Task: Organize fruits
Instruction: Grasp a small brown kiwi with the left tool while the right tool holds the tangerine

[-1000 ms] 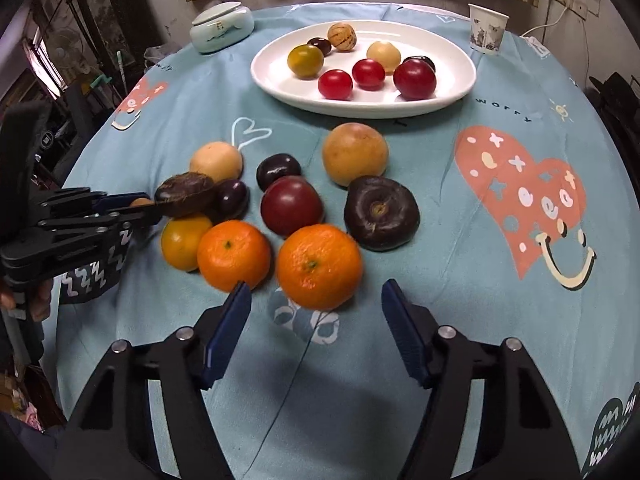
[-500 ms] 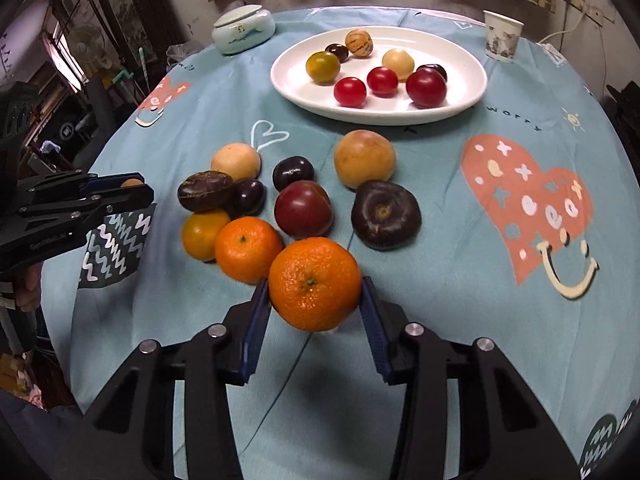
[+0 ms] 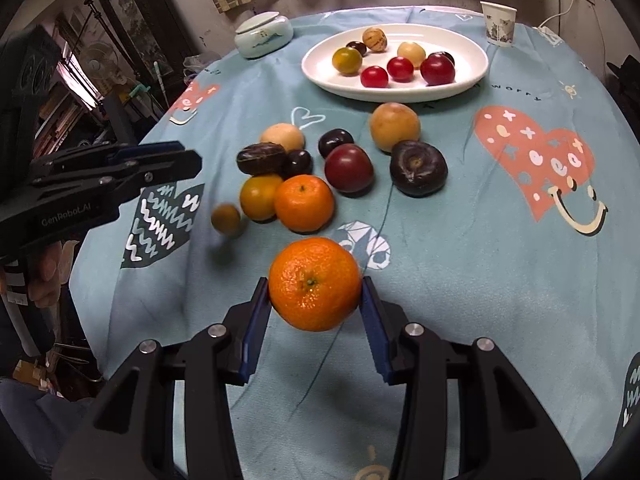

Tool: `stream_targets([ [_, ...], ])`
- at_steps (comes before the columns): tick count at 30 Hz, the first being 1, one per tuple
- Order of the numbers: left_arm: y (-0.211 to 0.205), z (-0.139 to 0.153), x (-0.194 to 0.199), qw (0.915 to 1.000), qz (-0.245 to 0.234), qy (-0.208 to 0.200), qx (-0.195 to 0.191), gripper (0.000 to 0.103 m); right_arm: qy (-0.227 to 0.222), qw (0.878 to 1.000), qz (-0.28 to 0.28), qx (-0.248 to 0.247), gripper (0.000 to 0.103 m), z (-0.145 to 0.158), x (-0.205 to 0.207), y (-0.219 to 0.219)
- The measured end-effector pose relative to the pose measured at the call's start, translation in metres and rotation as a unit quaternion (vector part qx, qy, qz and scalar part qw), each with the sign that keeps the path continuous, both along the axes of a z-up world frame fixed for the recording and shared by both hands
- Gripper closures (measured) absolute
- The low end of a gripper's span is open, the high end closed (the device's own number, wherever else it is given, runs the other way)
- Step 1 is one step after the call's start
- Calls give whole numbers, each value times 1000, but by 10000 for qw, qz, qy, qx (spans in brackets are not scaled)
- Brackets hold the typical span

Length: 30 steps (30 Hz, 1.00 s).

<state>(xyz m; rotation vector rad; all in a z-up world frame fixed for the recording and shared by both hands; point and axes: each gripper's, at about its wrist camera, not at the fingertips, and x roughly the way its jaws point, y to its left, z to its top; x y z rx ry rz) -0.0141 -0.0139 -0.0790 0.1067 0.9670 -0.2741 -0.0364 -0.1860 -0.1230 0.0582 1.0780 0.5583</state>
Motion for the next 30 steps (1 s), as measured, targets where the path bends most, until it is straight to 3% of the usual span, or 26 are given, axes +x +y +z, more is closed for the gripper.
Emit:
stream_targets([
  [6, -12, 10, 6, 9998, -67, -167, 82, 70, -46, 10000, -47, 65, 58, 4, -2, -3],
  [10, 6, 15, 14, 9997, 112, -231, 17, 69, -44, 9999, -100, 111, 58, 5, 0, -11],
  [12, 22, 15, 16, 9995, 230, -220, -32, 54, -48, 9999, -124, 99, 58, 5, 3, -14],
  [13, 29, 13, 15, 9994, 279, -201, 0, 42, -37, 9998, -133, 110, 58, 4, 3, -15],
  [14, 33, 10, 12, 9995, 261, -171, 30, 41, -17, 9998, -146, 115, 58, 3, 5, -17],
  [20, 8, -36, -21, 9964, -612, 466, 354, 41, 166, 9997, -152, 126, 58, -10, 9, -18],
  [23, -1, -58, -23, 9941, -687, 798, 278, 41, 215, 9996, -120, 111, 58, -13, 9, -17],
  [28, -11, -72, -19, 9919, -775, 969, 264, 41, 234, 9996, -141, 119, 58, -13, 7, -19],
  [30, -12, -79, -15, 9915, -740, 1041, 233, 50, 250, 9995, -149, 126, 58, -14, 8, -19],
])
